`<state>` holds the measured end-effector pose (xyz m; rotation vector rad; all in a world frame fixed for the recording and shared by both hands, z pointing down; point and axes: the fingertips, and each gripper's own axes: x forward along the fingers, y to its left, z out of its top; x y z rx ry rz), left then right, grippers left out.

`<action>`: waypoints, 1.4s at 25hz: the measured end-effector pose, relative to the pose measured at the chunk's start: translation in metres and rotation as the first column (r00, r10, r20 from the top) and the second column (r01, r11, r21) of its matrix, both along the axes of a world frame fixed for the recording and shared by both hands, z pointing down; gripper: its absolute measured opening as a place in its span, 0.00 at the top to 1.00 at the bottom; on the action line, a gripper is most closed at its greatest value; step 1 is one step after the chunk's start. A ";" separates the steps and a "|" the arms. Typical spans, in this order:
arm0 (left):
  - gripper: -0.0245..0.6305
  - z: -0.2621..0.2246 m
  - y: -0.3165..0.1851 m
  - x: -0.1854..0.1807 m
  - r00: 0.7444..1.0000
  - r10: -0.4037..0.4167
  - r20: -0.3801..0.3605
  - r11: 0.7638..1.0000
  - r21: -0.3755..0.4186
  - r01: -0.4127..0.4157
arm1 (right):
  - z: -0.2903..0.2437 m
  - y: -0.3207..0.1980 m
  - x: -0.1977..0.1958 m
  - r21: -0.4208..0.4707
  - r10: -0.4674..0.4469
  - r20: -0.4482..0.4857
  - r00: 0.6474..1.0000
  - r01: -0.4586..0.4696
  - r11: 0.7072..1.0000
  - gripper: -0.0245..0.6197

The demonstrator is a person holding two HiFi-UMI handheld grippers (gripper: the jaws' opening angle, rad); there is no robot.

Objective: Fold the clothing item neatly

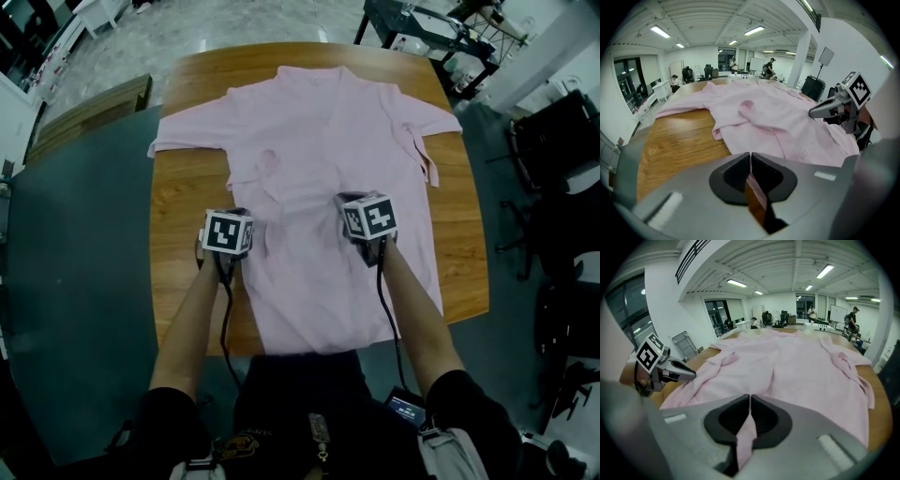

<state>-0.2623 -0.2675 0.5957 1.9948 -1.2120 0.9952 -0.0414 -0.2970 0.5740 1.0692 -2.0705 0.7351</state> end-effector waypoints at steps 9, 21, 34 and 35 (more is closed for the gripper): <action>0.92 0.008 -0.001 0.001 1.000 0.005 0.016 1.000 0.002 -0.005 | 0.026 -0.003 0.011 -0.042 0.037 -0.011 0.999 -0.038 0.998 0.90; 0.83 -0.019 0.023 -0.004 0.998 0.021 -0.059 0.998 0.065 -0.018 | -0.015 0.050 0.029 0.003 0.070 0.036 0.997 -0.070 0.998 0.85; 0.81 -0.002 0.095 -0.005 0.997 -0.035 -0.067 0.999 0.013 0.036 | 0.017 0.137 0.020 -0.120 0.008 0.114 0.993 0.006 0.993 0.85; 0.81 -0.004 0.100 -0.005 0.997 -0.049 -0.064 0.999 0.014 0.050 | 0.017 0.139 0.019 -0.118 0.007 0.121 0.993 0.008 0.993 0.84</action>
